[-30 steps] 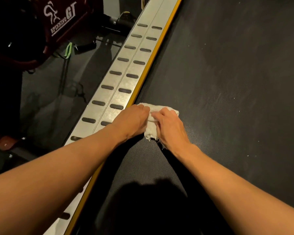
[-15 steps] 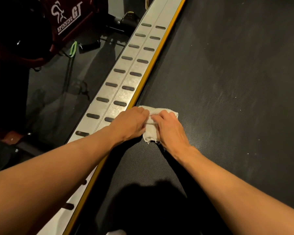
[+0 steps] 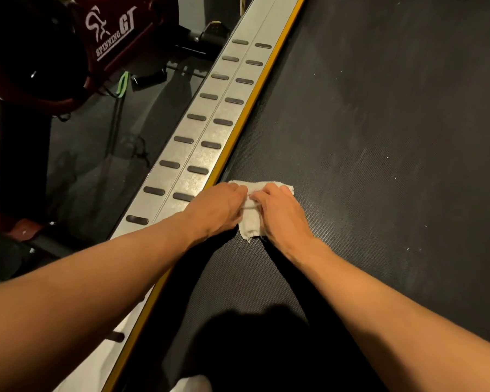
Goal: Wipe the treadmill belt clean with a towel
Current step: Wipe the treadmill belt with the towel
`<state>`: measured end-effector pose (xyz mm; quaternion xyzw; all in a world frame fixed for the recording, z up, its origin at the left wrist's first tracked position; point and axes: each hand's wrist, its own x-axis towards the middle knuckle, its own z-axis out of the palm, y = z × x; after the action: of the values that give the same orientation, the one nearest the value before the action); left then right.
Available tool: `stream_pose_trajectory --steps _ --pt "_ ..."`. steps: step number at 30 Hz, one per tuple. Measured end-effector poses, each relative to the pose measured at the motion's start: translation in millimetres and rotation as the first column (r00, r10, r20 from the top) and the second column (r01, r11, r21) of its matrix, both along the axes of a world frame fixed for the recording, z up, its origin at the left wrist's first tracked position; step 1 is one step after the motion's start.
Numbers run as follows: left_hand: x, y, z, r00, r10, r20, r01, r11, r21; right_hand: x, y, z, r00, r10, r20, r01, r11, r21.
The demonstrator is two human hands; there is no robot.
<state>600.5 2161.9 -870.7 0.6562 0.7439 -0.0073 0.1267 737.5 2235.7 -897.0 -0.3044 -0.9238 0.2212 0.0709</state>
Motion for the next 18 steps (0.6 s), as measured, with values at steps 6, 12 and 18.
stream_pose_trajectory --steps 6,12,18 --pt "5 2 4 0.999 -0.039 -0.020 0.039 0.999 -0.021 10 -6 -4 1.000 0.012 0.003 -0.012 0.999 0.043" --pt "12 5 7 0.997 -0.064 -0.044 0.061 0.996 -0.070 13 -2 -3 1.000 0.022 0.008 -0.022 0.999 0.033" --pt "15 8 10 0.992 -0.116 -0.053 0.113 0.992 -0.064 23 -5 -5 1.000 0.003 -0.008 -0.002 0.999 0.052"
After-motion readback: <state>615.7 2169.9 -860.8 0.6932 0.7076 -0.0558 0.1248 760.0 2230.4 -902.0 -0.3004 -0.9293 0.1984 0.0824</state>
